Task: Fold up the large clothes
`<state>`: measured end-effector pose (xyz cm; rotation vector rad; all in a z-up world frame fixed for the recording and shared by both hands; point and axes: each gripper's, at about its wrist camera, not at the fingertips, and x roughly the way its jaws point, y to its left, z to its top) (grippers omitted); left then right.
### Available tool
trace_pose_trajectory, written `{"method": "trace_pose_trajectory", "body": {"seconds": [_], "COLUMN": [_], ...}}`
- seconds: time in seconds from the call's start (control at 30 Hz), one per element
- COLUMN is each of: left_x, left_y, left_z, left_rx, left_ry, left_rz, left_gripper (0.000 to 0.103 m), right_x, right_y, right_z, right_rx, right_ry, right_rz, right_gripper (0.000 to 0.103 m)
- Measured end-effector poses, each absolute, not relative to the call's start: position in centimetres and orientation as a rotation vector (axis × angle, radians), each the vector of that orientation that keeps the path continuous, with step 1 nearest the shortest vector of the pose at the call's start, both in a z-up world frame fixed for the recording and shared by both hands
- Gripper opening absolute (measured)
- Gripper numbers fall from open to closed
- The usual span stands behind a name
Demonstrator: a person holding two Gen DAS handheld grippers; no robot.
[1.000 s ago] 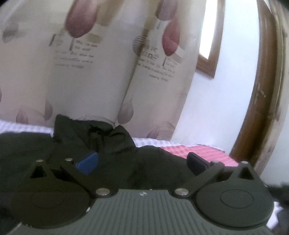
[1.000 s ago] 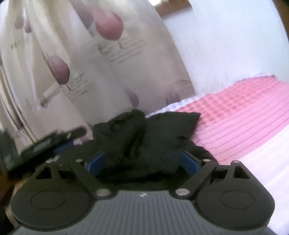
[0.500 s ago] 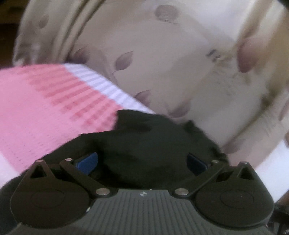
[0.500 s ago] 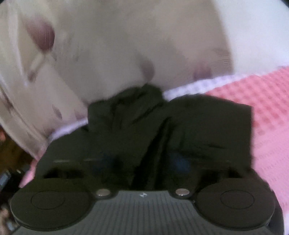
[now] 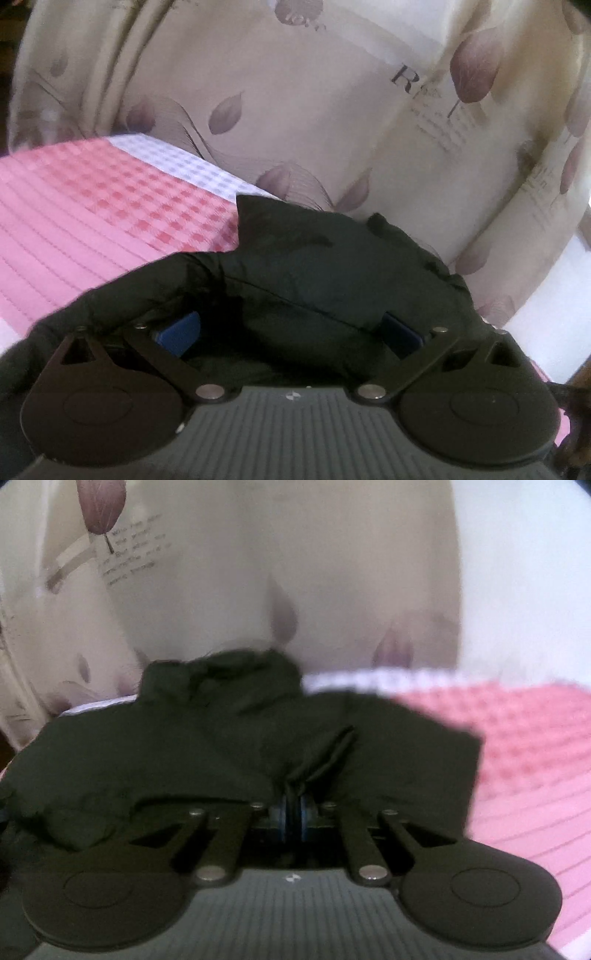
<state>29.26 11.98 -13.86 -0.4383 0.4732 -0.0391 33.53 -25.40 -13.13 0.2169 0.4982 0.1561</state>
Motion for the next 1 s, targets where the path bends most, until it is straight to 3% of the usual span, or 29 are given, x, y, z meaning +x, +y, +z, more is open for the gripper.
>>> {"method": "trace_pose_trajectory", "body": {"seconds": [0.13, 0.3, 0.5, 0.6, 0.8, 1.0], "left_x": [27.1, 28.0, 32.6, 32.3, 32.2, 32.0], "left_y": [12.5, 12.1, 12.8, 13.3, 12.7, 12.9], "left_z": [-11.5, -9.0, -13.6, -15.0, -15.4, -15.4], "left_rx": [-0.501, -0.501, -0.647, -0.683, -0.642, -0.632], "left_ry": [0.37, 0.275, 0.432, 0.429, 0.432, 0.434], "left_rz": [-0.027, -0.151, -0.2, -0.198, -0.169, -0.149], "left_gripper": [0.102, 0.102, 0.097, 0.099, 0.1, 0.1], "right_x": [33.1, 28.7, 33.4, 38.1, 45.1, 49.5], "right_y": [-27.7, -26.4, -13.1, -6.1, 3.0, 5.5], "right_z": [-12.1, -4.2, 2.5, 1.3, -4.6, -10.4], "right_rx": [0.38, 0.216, -0.041, -0.141, -0.204, -0.216], "right_ry": [0.504, 0.263, 0.276, 0.369, 0.584, 0.712], "right_rz": [0.155, 0.141, 0.54, 0.678, 0.843, 0.799], "right_gripper": [0.015, 0.018, 0.015, 0.006, 0.004, 0.0]}}
